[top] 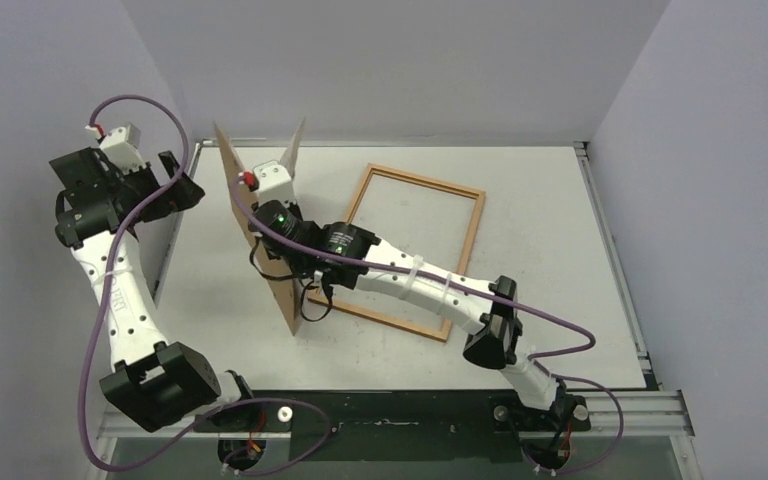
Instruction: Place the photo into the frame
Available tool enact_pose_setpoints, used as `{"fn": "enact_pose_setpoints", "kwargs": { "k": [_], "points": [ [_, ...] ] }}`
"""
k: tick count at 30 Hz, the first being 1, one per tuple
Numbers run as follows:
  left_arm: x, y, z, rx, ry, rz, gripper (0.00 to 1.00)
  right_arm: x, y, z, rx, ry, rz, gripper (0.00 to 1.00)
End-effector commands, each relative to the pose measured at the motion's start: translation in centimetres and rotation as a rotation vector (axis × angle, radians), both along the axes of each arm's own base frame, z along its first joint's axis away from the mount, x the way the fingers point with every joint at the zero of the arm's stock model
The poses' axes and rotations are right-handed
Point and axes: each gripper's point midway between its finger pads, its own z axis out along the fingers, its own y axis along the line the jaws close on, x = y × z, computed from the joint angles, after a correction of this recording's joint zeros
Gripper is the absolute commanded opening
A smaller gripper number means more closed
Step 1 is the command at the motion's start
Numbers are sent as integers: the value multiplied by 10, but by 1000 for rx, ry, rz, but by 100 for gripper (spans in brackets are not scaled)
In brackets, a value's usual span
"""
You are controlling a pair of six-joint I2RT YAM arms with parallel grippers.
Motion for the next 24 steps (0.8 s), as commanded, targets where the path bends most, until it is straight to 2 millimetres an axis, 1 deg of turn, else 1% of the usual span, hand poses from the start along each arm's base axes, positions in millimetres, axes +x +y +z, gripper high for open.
{"fn": "enact_pose_setpoints", "kwargs": {
  "k": [1, 3, 5, 7, 12, 14, 16, 18, 21, 24],
  "points": [
    [-25, -25, -4, -161, 27, -57, 96, -29, 13, -28, -187, -47, 78, 5],
    [-30, -33, -13, -190, 38, -87, 96, -35, 22, -24, -178, -69, 93, 5],
    [-34, -37, -23, -208, 56, -94, 96, -41, 26, -21, -165, -79, 103, 5],
    [-37, -40, -35, -226, 81, -101, 96, -46, 28, -19, -162, -89, 108, 5],
    [-45, -45, -54, -247, 106, -104, 96, -63, 30, -16, -193, -146, 104, 5],
    [-47, -46, -60, -249, 96, -91, 96, -69, 33, -9, -190, -173, 98, 5],
    [-50, -46, -68, -235, 83, -80, 97, -70, 33, -3, -188, -196, 84, 5],
    [-52, -44, -76, -210, 75, -69, 97, -68, 29, 5, -178, -207, 64, 5],
    [-58, -44, -97, -193, 94, -69, 97, -65, 23, 16, -154, -209, 45, 5],
    [-56, -39, -119, -178, 93, -44, 99, -64, 20, 19, -141, -205, 37, 5]
  ]
}}
